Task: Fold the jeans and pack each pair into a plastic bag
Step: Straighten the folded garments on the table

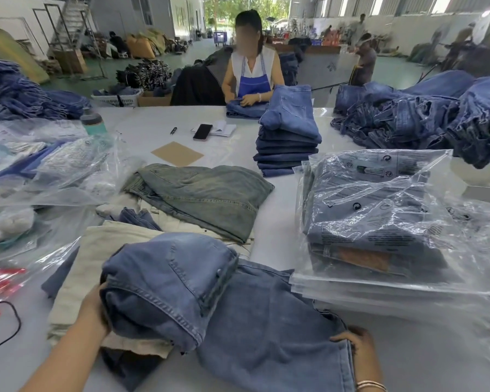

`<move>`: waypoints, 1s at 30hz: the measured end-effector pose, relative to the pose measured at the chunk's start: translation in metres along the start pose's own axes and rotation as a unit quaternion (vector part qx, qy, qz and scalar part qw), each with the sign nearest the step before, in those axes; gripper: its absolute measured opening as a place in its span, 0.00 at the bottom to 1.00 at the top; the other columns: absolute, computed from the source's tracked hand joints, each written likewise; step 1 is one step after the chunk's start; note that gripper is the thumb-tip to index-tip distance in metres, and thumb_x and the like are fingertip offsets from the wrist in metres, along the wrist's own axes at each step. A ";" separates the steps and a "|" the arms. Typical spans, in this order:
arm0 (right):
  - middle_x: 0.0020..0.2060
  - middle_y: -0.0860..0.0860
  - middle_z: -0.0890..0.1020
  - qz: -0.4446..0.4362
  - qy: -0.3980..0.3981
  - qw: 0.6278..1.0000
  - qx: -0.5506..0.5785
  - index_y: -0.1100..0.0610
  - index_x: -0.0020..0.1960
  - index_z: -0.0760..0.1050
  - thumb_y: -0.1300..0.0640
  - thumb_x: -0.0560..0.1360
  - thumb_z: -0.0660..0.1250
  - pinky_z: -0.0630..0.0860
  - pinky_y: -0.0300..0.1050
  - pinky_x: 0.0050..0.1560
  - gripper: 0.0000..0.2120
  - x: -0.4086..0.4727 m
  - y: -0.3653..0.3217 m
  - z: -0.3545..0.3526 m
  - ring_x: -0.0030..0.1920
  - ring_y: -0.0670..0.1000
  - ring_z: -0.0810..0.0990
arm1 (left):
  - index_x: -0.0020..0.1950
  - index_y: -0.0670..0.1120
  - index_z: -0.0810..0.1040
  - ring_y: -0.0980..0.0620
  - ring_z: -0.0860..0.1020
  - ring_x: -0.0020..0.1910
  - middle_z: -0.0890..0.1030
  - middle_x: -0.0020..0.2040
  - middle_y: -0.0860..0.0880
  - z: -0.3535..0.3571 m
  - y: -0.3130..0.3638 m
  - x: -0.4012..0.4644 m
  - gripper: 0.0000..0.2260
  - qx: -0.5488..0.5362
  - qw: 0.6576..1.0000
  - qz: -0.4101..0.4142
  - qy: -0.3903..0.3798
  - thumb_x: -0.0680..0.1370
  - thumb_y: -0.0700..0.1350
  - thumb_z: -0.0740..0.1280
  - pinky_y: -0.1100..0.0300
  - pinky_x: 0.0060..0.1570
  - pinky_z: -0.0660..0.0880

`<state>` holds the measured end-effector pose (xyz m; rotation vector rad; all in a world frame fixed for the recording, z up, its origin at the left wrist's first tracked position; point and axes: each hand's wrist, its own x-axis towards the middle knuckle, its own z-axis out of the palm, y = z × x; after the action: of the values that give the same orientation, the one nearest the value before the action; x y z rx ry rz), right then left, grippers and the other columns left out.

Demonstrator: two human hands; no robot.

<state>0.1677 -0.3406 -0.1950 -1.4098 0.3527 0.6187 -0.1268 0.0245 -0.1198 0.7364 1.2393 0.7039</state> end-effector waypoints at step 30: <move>0.26 0.45 0.80 -0.314 -0.014 0.941 -0.123 0.56 0.39 0.74 0.73 0.69 0.62 0.70 0.30 0.24 0.12 -0.092 -0.200 0.057 0.27 0.43 0.77 | 0.60 0.38 0.73 0.37 0.76 0.48 0.79 0.51 0.34 -0.020 0.009 0.034 0.14 0.303 0.919 0.205 0.149 0.74 0.35 0.65 0.47 0.47 0.71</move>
<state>0.2056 -0.3105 0.0267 -1.6400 -0.2098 0.1552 -0.1407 0.0593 -0.1351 1.4736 1.6296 0.7950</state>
